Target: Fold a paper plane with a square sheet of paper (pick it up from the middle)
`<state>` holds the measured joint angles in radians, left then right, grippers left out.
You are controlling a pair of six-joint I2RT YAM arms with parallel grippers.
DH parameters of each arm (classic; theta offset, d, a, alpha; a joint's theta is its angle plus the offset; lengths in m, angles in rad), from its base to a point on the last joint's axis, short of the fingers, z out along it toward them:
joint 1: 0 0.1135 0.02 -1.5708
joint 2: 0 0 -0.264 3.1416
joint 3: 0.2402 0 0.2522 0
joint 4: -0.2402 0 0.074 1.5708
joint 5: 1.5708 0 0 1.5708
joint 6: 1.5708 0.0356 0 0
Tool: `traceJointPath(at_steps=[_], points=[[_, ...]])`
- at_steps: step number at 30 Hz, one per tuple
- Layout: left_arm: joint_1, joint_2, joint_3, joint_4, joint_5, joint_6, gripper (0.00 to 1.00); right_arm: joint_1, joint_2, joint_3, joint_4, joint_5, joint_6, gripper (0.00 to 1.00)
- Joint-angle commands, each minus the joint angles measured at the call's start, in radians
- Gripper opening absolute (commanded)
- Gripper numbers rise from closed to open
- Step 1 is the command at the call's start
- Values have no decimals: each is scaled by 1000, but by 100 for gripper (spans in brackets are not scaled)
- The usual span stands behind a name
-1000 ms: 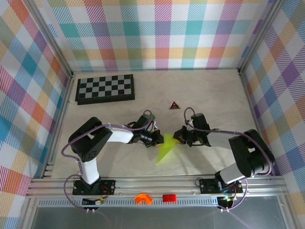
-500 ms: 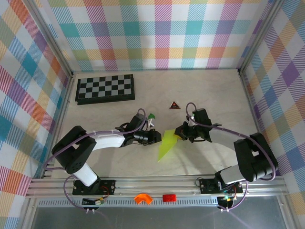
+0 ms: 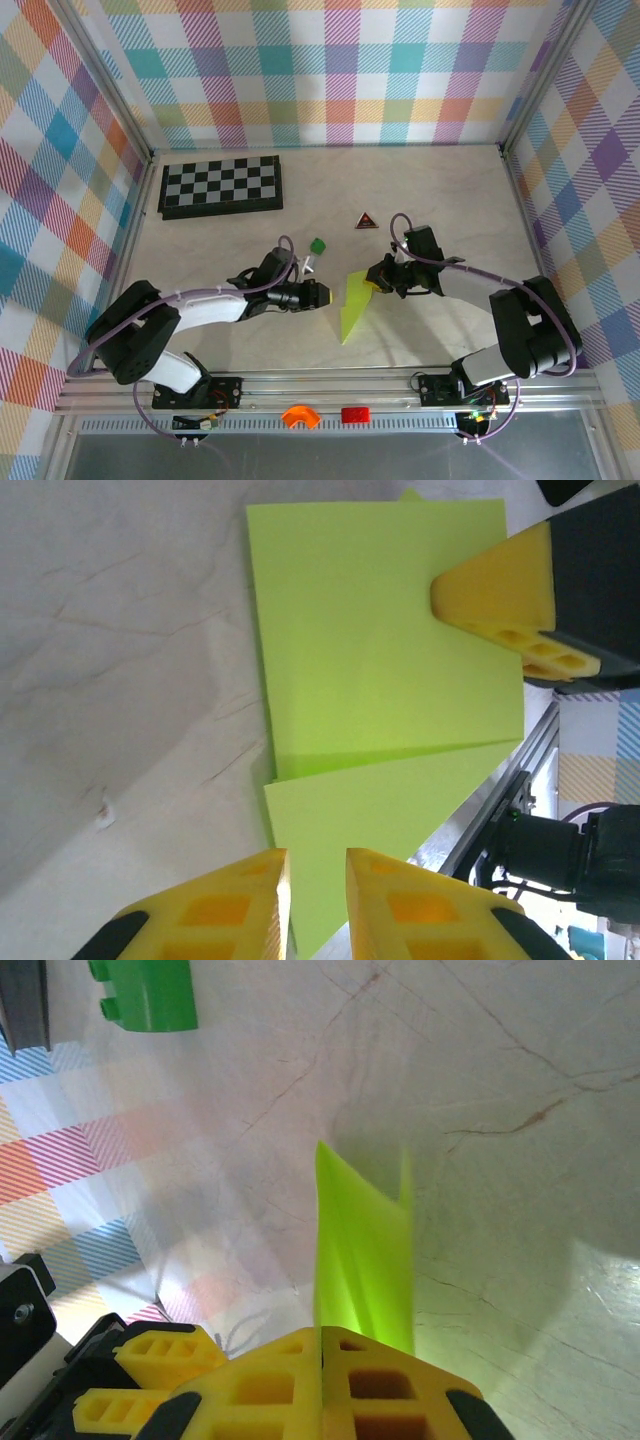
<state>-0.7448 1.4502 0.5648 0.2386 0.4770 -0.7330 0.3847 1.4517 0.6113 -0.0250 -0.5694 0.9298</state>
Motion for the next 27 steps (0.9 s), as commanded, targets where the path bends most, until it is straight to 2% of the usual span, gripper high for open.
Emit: traceJointPath(at_steps=[1,9,18,21,27], points=[[-4,-47,-37,42,-17,10,22,-7,13,1,16,-33,19,0],[-14,-121,-75,34,-21,42,25,-7,-34,-12,-16,2,23,0],[-56,-172,-98,-9,-81,98,26,2,-168,-154,43,96,107,0],[-107,-171,-85,-47,-131,142,28,9,-214,-202,56,135,168,0],[-260,-148,1,-199,-316,274,37,26,-252,-228,87,163,234,0]])
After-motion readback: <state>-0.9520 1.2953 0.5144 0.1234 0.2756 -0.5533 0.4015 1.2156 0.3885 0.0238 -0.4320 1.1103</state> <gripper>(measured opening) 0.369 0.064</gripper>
